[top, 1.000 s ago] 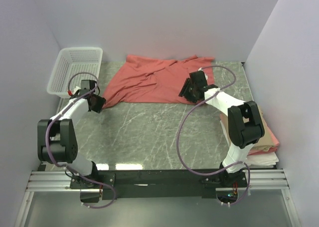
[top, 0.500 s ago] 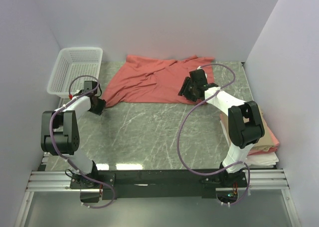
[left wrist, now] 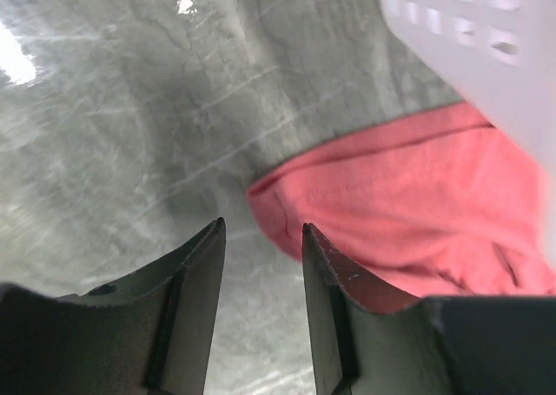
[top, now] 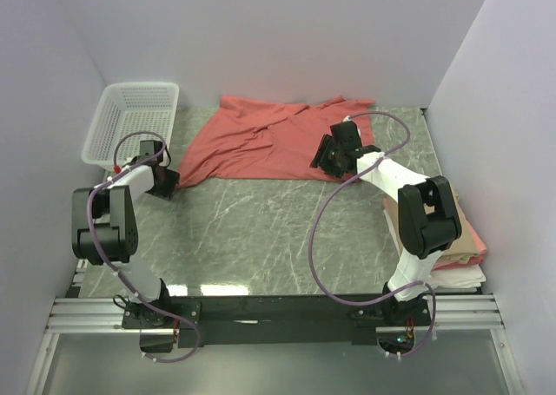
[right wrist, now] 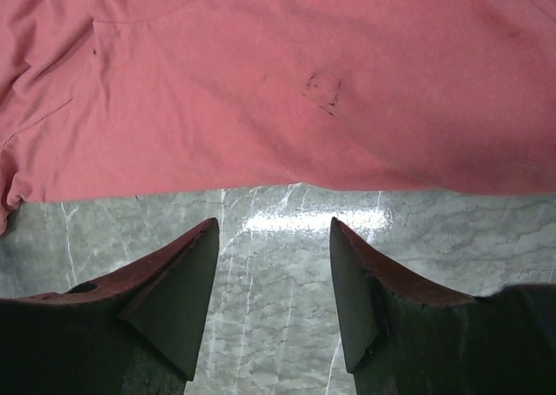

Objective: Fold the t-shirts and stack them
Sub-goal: Flatten the tshirt out

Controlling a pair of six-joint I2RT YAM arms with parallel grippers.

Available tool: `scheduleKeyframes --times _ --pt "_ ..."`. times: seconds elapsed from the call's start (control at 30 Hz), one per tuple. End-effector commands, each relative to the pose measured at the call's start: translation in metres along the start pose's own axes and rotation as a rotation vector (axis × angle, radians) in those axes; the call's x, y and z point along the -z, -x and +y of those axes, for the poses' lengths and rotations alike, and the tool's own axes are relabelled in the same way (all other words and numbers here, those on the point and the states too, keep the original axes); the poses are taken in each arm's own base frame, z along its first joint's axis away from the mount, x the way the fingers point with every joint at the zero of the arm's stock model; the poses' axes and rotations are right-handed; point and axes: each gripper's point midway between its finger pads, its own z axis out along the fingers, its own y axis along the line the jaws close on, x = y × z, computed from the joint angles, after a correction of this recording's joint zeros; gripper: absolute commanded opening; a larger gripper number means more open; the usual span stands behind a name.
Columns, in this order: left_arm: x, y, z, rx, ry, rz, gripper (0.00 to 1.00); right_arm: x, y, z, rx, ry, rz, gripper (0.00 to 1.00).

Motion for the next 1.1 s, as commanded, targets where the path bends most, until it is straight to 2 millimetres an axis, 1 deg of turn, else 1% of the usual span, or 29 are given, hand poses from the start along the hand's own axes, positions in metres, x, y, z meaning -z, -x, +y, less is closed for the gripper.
scheduleKeyframes --times 0.0,0.1,0.23,0.3,0.33,0.37,0.4,0.43,0.47,0.5,0.53,0.6,0.63,0.67,0.7,0.73,0.77,0.8,0.83,0.87,0.9,0.93,0.97,1.0,1.03,1.07 --pt "-0.007 0.004 -0.016 0.023 -0.021 -0.001 0.46 0.015 0.010 0.010 0.020 0.039 -0.042 0.61" --pt "-0.012 0.002 -0.015 0.025 -0.016 0.002 0.43 0.016 0.010 0.009 0.020 0.037 -0.044 0.61" --pt "-0.012 0.001 -0.017 0.019 -0.021 0.007 0.26 0.017 0.011 0.009 0.019 0.033 -0.047 0.61" --pt "-0.008 0.002 -0.016 0.007 -0.029 0.008 0.05 0.017 0.012 0.009 0.018 0.031 -0.046 0.61" --pt "-0.002 0.002 -0.014 0.005 -0.037 0.006 0.01 0.018 0.012 0.009 0.019 0.029 -0.048 0.61" --pt "0.002 0.000 -0.011 -0.003 -0.038 0.009 0.01 0.018 0.013 0.007 0.018 0.020 -0.049 0.61" --pt "0.005 -0.005 0.000 -0.013 -0.026 0.025 0.01 0.018 0.013 0.005 0.023 0.009 -0.053 0.61" --pt "0.016 -0.003 -0.001 -0.014 -0.048 0.015 0.01 0.019 0.016 0.007 0.022 0.011 -0.057 0.61" --pt "0.021 -0.004 0.006 -0.018 -0.041 0.012 0.01 0.020 0.014 0.005 0.024 0.004 -0.049 0.60" --pt "0.026 -0.005 0.012 -0.030 -0.044 0.015 0.01 0.020 0.018 0.002 0.023 -0.016 -0.065 0.61" --pt "0.035 -0.006 0.023 -0.032 -0.052 0.013 0.01 0.021 0.020 0.003 0.025 -0.016 -0.070 0.61" --pt "0.043 -0.007 0.039 -0.044 -0.047 0.017 0.01 0.024 0.022 0.003 0.026 -0.020 -0.077 0.60" --pt "0.051 -0.006 0.049 -0.046 -0.054 0.008 0.01 0.025 0.025 0.004 0.026 -0.022 -0.085 0.60" --pt "0.055 -0.003 0.057 -0.047 -0.050 0.003 0.01 0.026 0.026 0.004 0.026 -0.025 -0.085 0.60" --pt "0.057 0.005 0.069 -0.051 -0.035 -0.011 0.01 0.027 0.028 0.006 0.028 -0.021 -0.090 0.60" --pt "0.065 0.009 0.074 -0.050 -0.053 -0.032 0.01 0.028 0.030 0.007 0.034 -0.023 -0.097 0.60" --pt "0.067 0.012 0.078 -0.052 -0.056 -0.042 0.01 0.026 0.032 0.009 0.036 -0.019 -0.103 0.60" --pt "0.069 0.020 0.083 -0.053 -0.056 -0.060 0.01 0.024 0.033 0.011 0.040 -0.015 -0.104 0.60" --pt "0.073 0.023 0.084 -0.054 -0.066 -0.071 0.01 0.025 0.041 0.019 0.054 0.003 -0.117 0.60" --pt "0.073 0.026 0.086 -0.070 -0.063 -0.073 0.01 0.016 0.038 0.020 0.068 -0.011 -0.103 0.60" --pt "0.072 0.027 0.088 -0.073 -0.060 -0.069 0.01 0.011 0.042 0.024 0.079 -0.011 -0.108 0.60" --pt "0.070 0.031 0.091 -0.063 -0.048 -0.062 0.01 0.013 0.058 0.037 0.102 0.009 -0.138 0.60" --pt "0.069 0.030 0.092 -0.065 -0.049 -0.041 0.01 -0.003 0.053 0.032 0.112 -0.024 -0.104 0.60" --pt "0.067 0.034 0.096 -0.064 -0.042 -0.033 0.01 -0.007 0.058 0.035 0.122 -0.029 -0.107 0.60" --pt "0.065 0.035 0.096 -0.062 -0.040 -0.020 0.01 -0.005 0.077 0.050 0.125 -0.007 -0.141 0.60" --pt "0.065 0.036 0.094 -0.063 -0.059 -0.009 0.01 -0.020 0.076 0.049 0.134 -0.015 -0.126 0.60"
